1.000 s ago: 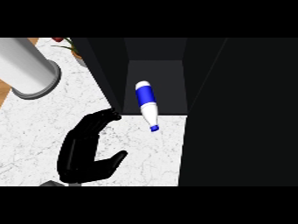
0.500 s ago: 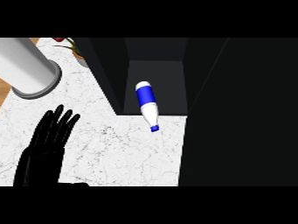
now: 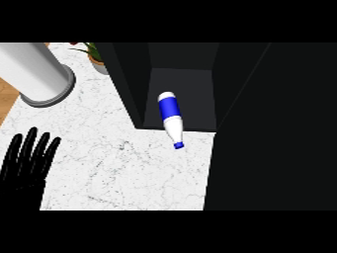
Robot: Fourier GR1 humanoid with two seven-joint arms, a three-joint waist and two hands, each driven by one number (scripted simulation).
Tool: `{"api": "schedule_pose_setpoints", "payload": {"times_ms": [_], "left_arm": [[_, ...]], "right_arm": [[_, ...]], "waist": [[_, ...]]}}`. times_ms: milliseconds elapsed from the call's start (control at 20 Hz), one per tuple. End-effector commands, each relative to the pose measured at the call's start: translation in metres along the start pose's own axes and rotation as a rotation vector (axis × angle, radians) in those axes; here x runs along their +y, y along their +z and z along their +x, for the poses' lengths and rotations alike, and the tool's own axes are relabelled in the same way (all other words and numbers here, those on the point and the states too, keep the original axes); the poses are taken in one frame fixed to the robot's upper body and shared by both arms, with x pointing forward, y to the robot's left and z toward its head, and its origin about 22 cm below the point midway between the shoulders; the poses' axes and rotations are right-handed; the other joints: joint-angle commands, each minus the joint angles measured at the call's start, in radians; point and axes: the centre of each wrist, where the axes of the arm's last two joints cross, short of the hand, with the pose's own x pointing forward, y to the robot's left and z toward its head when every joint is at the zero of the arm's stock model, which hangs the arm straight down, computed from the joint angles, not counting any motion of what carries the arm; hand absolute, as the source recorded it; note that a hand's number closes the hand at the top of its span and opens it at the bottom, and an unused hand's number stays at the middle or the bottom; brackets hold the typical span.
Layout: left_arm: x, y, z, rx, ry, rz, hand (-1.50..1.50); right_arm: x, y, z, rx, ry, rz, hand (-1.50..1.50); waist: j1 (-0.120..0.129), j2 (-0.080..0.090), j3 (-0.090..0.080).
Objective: Pick up the bottled water, place it into the cabinet and close the cabinet
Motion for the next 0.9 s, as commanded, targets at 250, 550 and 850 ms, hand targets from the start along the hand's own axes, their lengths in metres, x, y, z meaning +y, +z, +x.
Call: {"api": "schedule_pose_setpoints", "payload": {"times_ms": [250, 550, 850], "left_arm": [[0.020, 0.015, 0.024, 0.023, 0.021, -0.038, -1.50], [0.026, 0.008, 0.036, 0.009, 0.015, -0.089, -1.50], [0.035, 0.005, 0.045, 0.017, 0.010, -0.131, -1.50]], "right_arm": [[0.028, -0.028, 0.018, -0.121, -0.095, 0.094, 1.50], [0.019, -0.033, 0.016, -0.075, -0.029, 0.116, 1.50], [0.012, -0.041, 0.011, -0.058, 0.002, 0.130, 1.50]], "waist": [[0.059, 0.018, 0.000], [0.112, 0.039, -0.002], [0.162, 0.053, -0.007]]}}
